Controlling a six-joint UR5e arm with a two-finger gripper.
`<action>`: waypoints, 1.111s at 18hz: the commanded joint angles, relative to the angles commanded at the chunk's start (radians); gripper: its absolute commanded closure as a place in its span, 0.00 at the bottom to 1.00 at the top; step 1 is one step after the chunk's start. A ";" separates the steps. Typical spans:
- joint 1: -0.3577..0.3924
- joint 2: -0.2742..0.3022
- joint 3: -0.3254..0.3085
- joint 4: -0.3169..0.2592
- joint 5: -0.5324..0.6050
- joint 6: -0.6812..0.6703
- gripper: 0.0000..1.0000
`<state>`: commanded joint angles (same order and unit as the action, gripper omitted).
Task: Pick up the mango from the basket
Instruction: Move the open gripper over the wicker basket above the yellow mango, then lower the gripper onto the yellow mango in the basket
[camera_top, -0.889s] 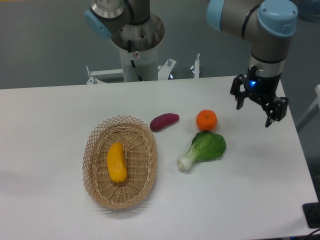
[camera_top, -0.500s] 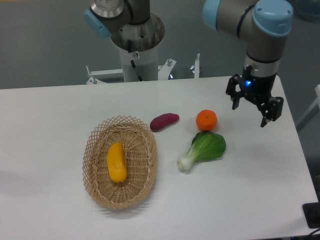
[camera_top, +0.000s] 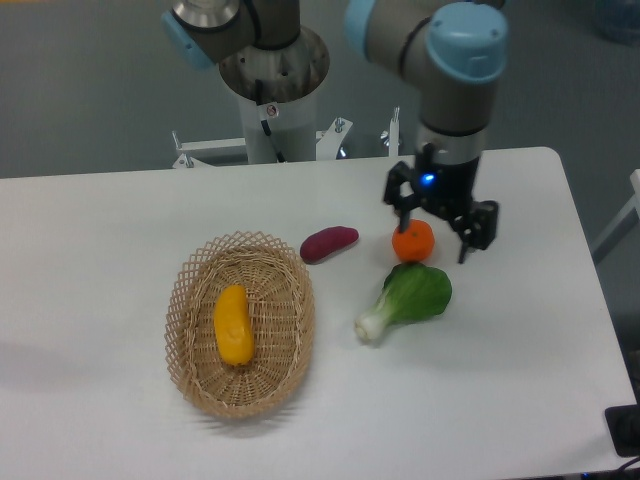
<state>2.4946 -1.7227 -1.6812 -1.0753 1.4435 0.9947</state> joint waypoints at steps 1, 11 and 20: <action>-0.029 -0.003 -0.008 0.006 0.002 -0.063 0.00; -0.194 -0.080 -0.049 0.135 0.003 -0.398 0.00; -0.256 -0.113 -0.110 0.150 0.008 -0.547 0.00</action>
<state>2.2382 -1.8361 -1.7916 -0.9250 1.4511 0.4481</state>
